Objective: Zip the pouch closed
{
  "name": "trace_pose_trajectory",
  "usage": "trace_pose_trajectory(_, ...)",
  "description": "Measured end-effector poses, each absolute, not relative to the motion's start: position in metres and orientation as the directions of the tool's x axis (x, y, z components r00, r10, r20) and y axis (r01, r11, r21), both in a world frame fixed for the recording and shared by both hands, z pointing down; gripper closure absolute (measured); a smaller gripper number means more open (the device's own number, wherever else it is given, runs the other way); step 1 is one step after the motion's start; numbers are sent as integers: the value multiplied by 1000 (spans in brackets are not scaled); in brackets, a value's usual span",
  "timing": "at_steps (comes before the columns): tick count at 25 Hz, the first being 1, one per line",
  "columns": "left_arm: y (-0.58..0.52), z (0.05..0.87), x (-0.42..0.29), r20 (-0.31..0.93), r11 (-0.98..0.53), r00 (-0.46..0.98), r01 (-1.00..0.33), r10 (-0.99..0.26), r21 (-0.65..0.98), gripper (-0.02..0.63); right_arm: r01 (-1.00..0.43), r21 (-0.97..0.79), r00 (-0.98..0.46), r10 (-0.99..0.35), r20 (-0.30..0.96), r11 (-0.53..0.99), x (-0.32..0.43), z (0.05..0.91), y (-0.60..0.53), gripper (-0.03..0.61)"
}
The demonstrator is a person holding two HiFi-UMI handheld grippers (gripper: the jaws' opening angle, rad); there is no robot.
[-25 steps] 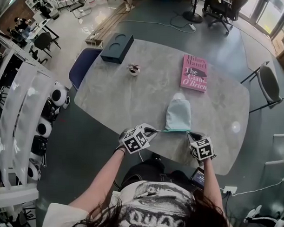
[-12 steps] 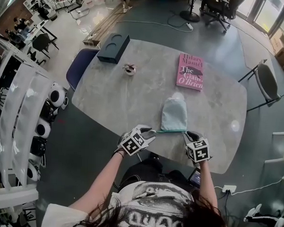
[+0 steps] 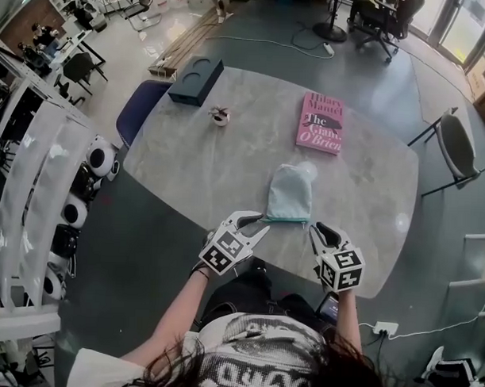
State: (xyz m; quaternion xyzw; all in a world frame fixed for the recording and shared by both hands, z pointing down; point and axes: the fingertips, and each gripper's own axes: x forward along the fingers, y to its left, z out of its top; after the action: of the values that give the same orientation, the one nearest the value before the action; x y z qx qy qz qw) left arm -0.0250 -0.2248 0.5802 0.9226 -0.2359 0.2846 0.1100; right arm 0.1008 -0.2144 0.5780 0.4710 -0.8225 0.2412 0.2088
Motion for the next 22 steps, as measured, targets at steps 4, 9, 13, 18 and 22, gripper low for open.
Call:
trace_pose_trajectory(4,-206,556,-9,529,-825,729,-557,-435,90,522,-848,-209,-518,-675,525,488,97,552,-196,508)
trace_pose_trajectory(9,-174,535,12,487,-797,727,-596,-484,97,531,-809,-208,-578,-679,452,550,97,513,-170,508)
trace_pose_trajectory(13,-146,525,20,475,-772,708,-629,-522,89,535,-779,-213,-620,-672,405,590,101,492,-143,509)
trace_pose_trajectory(18,-108,505,44,421,-733,697,-673,-581,102,540,-755,-214,-649,-656,386,620,122,488,-103,509)
trace_pose_trajectory(22,-77,491,63,381,-701,682,-704,-625,109,548,-730,-216,-674,-631,384,648,136,492,-70,509)
